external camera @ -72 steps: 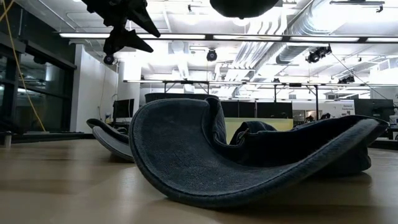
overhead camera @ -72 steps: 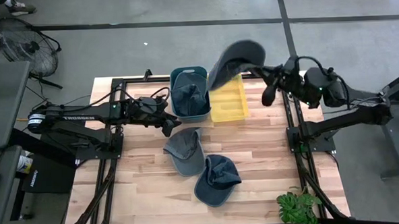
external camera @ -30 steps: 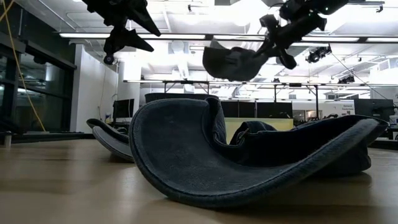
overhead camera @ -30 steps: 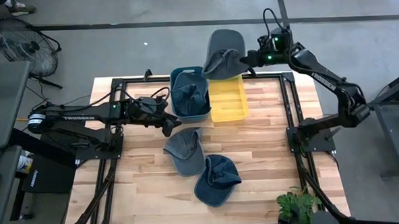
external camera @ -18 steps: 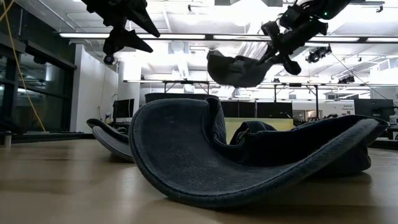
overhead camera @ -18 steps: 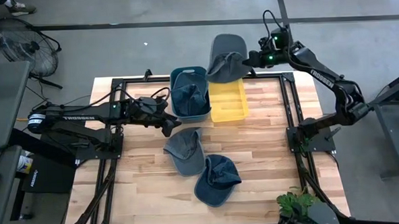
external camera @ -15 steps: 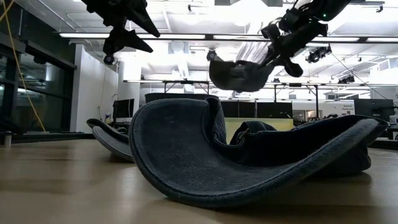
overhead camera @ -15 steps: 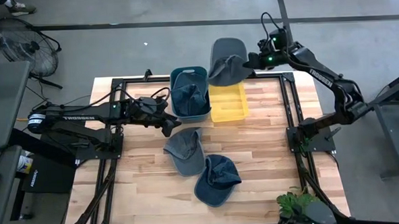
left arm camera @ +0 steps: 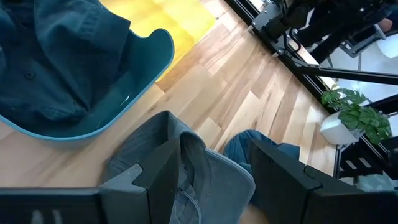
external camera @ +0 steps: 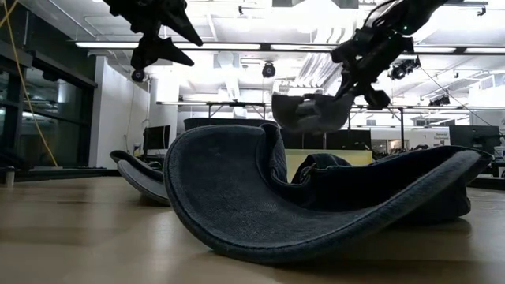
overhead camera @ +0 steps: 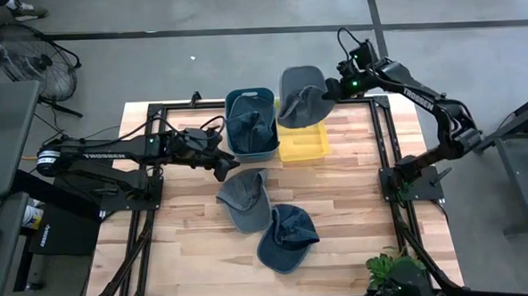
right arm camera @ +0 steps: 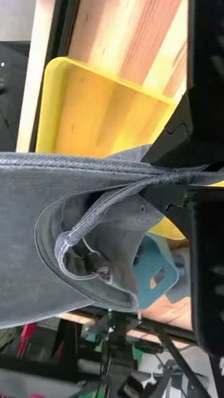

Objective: Pick & Place hat
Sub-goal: Put the right gray cap into the yellow bin

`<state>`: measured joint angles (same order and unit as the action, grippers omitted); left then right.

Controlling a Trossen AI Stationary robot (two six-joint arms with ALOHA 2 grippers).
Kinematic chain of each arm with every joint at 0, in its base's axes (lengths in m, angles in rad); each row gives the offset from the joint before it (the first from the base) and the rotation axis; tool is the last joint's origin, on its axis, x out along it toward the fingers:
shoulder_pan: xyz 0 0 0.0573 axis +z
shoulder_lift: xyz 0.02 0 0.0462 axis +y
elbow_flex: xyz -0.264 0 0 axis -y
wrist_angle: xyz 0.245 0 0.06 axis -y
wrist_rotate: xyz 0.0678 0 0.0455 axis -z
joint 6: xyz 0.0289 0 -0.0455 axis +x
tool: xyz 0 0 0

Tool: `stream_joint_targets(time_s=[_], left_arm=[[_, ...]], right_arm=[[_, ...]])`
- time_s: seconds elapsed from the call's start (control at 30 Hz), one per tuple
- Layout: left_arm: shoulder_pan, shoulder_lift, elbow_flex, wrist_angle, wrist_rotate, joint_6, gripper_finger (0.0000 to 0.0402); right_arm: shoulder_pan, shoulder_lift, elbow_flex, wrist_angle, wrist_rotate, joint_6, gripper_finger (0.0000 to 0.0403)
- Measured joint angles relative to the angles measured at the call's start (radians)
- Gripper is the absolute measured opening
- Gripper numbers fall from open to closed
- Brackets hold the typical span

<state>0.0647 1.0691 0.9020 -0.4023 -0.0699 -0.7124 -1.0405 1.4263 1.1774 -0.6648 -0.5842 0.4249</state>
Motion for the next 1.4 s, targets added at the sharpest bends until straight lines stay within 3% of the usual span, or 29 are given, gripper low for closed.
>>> stream_joint_targets(time_s=[0.83, 1.13, 1.4], left_arm=[[0.0, 0.0, 0.0, 0.0, 0.008, -0.001, 0.0191], [0.0, 0.0, 0.0, -0.008, -0.002, -0.073, 0.0191], [0.0, 0.018, 0.0, -0.021, -0.027, -0.114, 0.0191]], right_arm=[[0.08, 0.17, 0.0, -0.008, 0.009, 0.012, 0.0023], [0.081, 0.212, -0.001, -0.044, 0.01, 0.049, 0.0023], [0.094, 0.217, -0.002, -0.055, 0.126, 0.102, 0.0023]])
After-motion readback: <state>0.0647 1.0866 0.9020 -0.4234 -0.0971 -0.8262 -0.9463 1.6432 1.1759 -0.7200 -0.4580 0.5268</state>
